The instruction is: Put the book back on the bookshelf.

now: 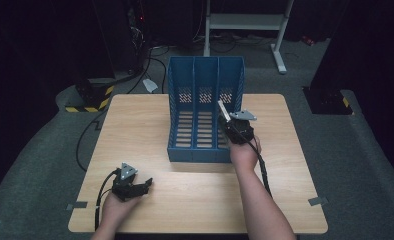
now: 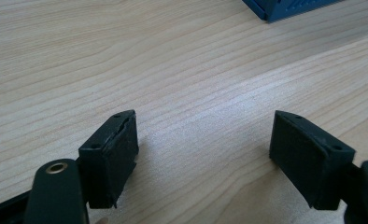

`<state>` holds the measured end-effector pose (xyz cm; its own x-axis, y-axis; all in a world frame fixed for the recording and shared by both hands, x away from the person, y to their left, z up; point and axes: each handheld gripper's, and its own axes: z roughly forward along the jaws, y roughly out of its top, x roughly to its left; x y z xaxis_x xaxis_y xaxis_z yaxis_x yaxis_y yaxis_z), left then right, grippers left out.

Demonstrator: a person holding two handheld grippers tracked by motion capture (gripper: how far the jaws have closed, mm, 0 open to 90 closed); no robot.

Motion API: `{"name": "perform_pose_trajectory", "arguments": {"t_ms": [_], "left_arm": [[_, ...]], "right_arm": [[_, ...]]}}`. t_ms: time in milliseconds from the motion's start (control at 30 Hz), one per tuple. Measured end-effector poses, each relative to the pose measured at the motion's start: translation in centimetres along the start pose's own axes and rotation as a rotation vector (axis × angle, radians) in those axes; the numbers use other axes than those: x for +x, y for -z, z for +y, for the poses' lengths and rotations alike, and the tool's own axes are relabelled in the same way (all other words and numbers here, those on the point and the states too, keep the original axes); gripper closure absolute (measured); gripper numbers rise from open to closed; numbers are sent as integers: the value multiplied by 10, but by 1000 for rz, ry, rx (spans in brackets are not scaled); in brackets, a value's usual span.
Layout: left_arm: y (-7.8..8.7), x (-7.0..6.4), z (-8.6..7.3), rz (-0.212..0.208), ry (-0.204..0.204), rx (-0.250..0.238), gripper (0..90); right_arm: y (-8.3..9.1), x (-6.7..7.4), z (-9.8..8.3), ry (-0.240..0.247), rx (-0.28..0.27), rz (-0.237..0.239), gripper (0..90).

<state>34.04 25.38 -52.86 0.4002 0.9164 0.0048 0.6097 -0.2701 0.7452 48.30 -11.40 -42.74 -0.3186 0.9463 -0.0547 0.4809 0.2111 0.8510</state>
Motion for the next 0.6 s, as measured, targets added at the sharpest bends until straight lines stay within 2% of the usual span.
{"name": "perform_pose_trajectory", "arguments": {"t_ms": [100,300,600], "left_arm": [[0,0,0,0,0,0,238],[0,0,0,0,0,0,238],[0,0,0,0,0,0,238]], "right_arm": [[1,0,-1,1,-8,-17,763],[4,-5,-4,-42,-31,-65,763],[5,-2,-7,-68,-53,-122,761]]}}
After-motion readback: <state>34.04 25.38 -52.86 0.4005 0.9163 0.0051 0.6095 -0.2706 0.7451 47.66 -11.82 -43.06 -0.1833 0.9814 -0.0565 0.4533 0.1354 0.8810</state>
